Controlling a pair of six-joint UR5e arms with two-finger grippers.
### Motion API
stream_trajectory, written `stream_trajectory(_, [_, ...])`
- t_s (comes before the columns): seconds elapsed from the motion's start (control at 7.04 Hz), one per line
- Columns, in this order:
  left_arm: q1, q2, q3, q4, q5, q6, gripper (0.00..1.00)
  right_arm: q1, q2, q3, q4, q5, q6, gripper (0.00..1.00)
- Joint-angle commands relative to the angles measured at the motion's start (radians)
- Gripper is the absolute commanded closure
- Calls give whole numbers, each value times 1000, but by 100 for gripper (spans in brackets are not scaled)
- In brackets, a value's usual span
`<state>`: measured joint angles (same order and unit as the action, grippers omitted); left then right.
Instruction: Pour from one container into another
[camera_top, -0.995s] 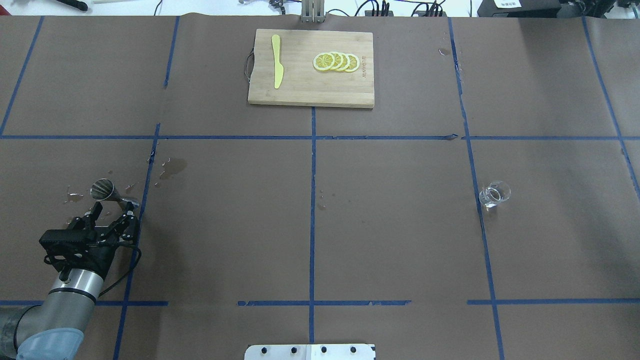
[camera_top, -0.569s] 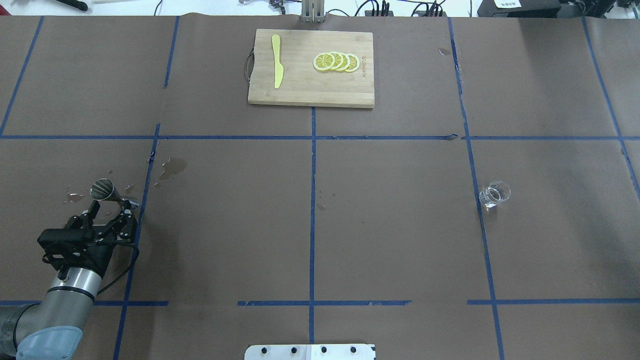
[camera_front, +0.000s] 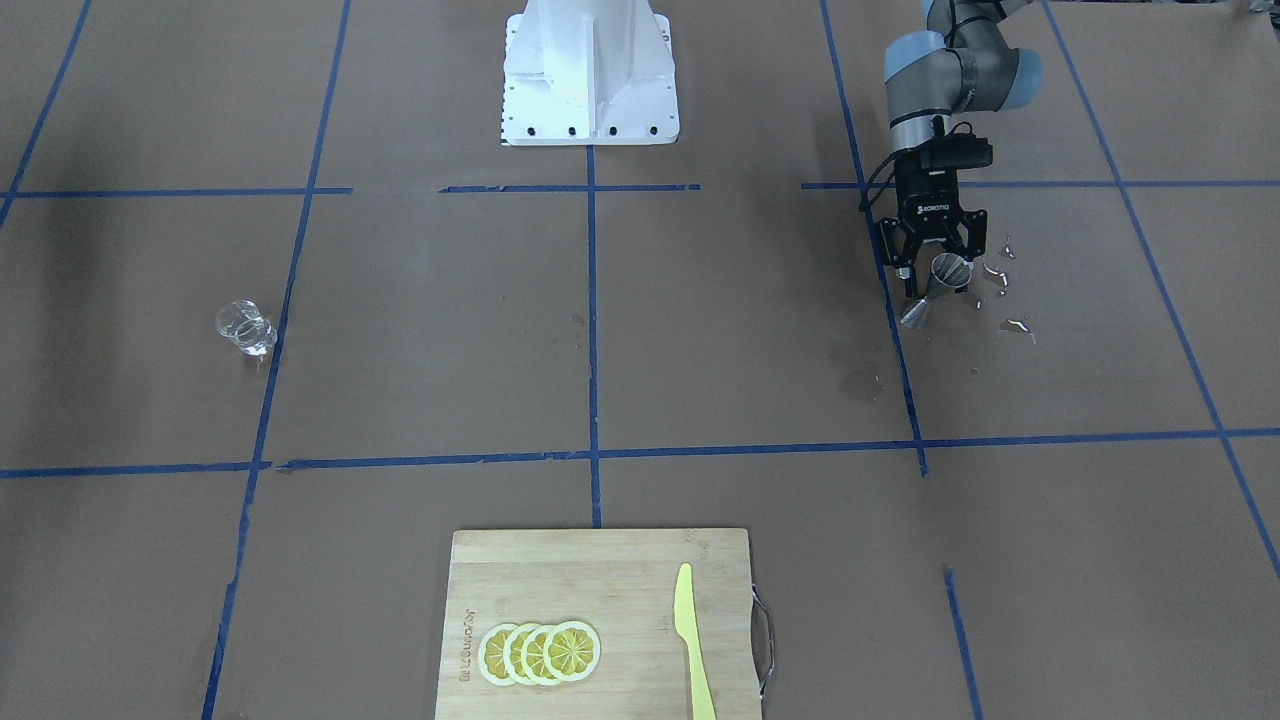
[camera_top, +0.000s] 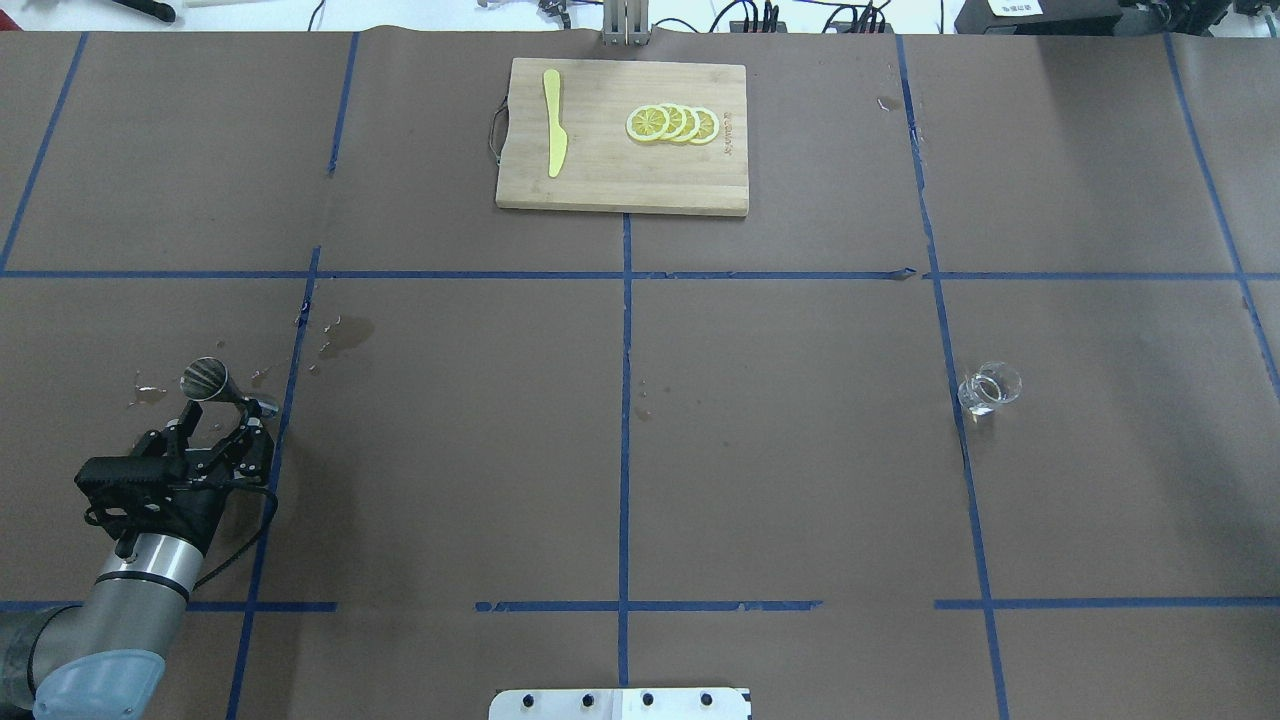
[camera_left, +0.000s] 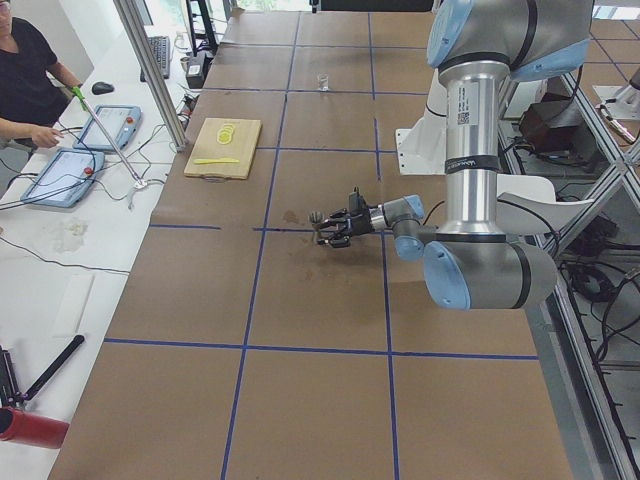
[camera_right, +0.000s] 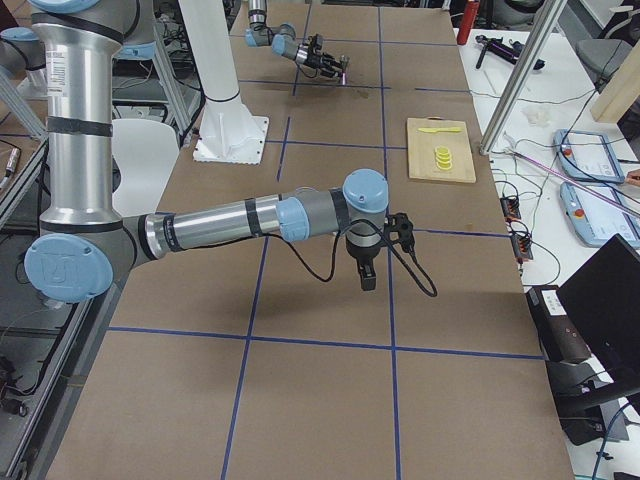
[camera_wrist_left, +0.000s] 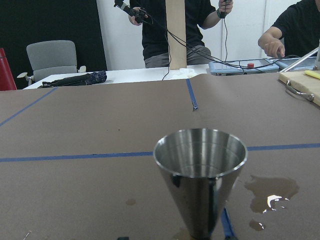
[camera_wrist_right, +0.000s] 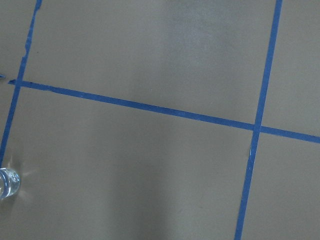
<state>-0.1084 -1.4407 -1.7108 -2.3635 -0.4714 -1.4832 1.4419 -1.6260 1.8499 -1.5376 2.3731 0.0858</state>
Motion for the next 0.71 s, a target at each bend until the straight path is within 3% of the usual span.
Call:
stream_trajectory(0.0, [-8,-3,0,-2,14,26,33,0,0,-1,1,0,0,0])
stream_trajectory(0.57, [-8,-39,25,-16,27,27,32,0,0,0,1,0,0,0])
